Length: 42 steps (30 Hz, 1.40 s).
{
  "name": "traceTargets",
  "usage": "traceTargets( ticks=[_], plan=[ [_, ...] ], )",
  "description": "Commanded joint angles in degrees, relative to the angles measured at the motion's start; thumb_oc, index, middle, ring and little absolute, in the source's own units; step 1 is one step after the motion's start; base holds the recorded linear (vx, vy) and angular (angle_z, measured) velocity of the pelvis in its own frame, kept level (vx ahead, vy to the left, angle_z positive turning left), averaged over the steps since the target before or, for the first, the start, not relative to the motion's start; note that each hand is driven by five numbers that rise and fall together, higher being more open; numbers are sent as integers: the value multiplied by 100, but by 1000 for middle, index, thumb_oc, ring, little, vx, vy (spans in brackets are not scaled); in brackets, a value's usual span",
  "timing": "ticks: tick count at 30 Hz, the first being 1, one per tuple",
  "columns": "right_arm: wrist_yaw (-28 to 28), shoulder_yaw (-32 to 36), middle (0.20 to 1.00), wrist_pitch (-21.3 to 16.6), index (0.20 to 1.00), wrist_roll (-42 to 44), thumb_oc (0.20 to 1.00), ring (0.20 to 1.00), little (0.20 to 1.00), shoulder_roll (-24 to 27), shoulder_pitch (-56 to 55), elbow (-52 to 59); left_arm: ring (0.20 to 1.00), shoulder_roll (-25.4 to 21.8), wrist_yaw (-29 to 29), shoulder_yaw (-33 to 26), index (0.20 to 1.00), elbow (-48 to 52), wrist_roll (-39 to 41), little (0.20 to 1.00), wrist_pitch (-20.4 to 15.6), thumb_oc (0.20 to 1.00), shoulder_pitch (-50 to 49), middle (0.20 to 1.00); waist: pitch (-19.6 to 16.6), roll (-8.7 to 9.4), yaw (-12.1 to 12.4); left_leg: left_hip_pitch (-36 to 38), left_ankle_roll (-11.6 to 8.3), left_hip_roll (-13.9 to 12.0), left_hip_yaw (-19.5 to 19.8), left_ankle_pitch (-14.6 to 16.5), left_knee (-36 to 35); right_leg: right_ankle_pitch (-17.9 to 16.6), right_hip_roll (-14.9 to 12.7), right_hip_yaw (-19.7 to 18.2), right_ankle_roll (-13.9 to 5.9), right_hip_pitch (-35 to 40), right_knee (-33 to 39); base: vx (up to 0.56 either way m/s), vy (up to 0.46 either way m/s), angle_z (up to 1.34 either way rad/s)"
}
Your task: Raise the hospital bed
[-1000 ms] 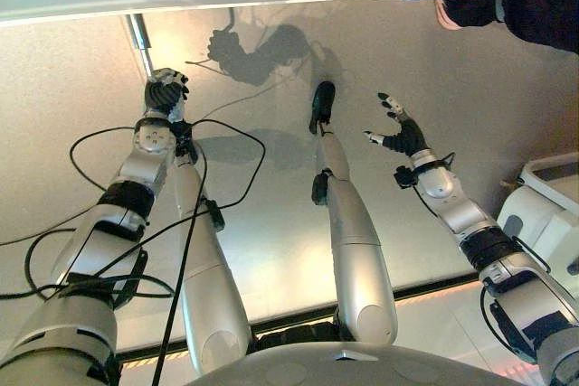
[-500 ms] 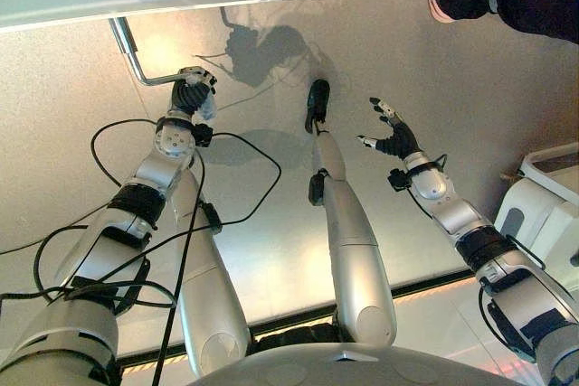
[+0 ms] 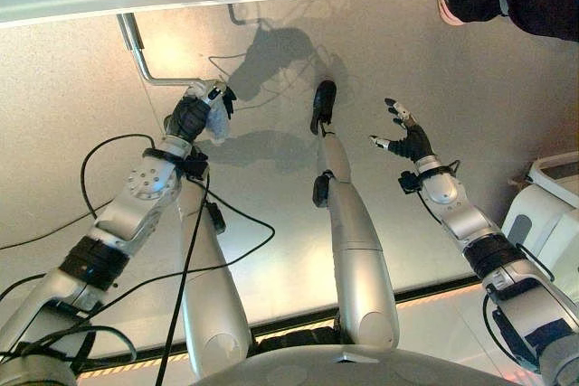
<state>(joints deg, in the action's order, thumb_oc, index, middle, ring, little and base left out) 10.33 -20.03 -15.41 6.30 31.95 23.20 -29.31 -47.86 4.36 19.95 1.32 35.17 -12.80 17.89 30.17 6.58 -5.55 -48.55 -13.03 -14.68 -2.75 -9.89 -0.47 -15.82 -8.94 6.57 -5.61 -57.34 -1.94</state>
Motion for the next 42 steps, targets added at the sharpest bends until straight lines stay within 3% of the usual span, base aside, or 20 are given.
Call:
traceTargets(
  ticks=[1, 10, 18, 19, 26, 27, 40, 42],
  plan=[
    [-97, 216, 1000, -145, 1000, 74, 1000, 1000, 1000, 255, -497, 231, 200, -448, -328, -930, 200, 1253, 189, 200, -891, 200, -344, 200, -37, -227, 113, -120, 499, 324, 105, 151, 276, 932, 69, 96, -492, 539, -543, 0, 0, 0],
    [-285, 380, 1000, -280, 1000, 108, 1000, 1000, 1000, 273, -749, 75, 200, -644, -587, -1792, 200, 1137, 386, 200, -983, 200, -1534, 200, -37, -308, 301, -1, 525, 398, 144, 210, 372, 905, -35, 201, -547, 860, -468, 6, 17, 6],
    [-329, 422, 1000, -322, 1000, 141, 1000, 1000, 1000, 290, -807, 143, 200, -544, -466, -1896, 200, 798, 181, 200, -984, 200, -1615, 200, -37, -286, 340, 11, 537, 437, 136, 224, 383, 857, -62, 225, -568, 951, -371, 4, 20, 5],
    [-382, 395, 1000, -330, 1000, 200, 1000, 1000, 1000, 250, -722, 345, 200, -281, 126, -1819, 200, -532, -661, 200, -790, 200, -1220, 200, -37, -147, 314, -135, 578, 447, 149, 302, 505, 820, -81, 245, -575, 942, -289, 12, 71, 2],
    [-346, 379, 1000, -315, 1000, 192, 1000, 1000, 1000, 223, -645, 353, 200, -187, 326, -1741, 200, -928, -984, 200, -688, 200, -949, 200, -37, -110, 302, -189, 590, 443, 161, 316, 531, 823, -80, 238, -569, 915, -288, 5, 18, 2],
    [-190, 259, 1000, -265, 1000, 146, 1000, 1000, 1000, 139, -342, 326, 200, 105, 784, -1331, 200, -2061, -1500, 200, -504, 200, 181, 200, -37, 54, 191, -283, 602, 420, 159, 335, 558, 865, -63, 210, -545, 780, -337, 19, 59, -1],
    [97, -73, 1000, -150, 1000, 190, 1000, 1000, 1000, 3, 120, 143, 200, 594, 1335, -444, 200, -3843, -1647, 200, -106, 200, 1942, 200, -37, 315, -105, -363, 614, 334, 115, 347, 612, 872, 1, 105, -509, 567, -405, 2, 8, 1],
    [112, -228, 1000, -129, 1000, 263, 1000, 1000, 1000, 11, 210, 152, 200, 700, 1384, -97, 200, -4284, -1837, 200, 65, 200, 2392, 200, -37, 389, -186, -361, 610, 303, 105, 327, 597, 885, 38, 88, -499, 522, -428, -5, -39, -5]
  ],
)
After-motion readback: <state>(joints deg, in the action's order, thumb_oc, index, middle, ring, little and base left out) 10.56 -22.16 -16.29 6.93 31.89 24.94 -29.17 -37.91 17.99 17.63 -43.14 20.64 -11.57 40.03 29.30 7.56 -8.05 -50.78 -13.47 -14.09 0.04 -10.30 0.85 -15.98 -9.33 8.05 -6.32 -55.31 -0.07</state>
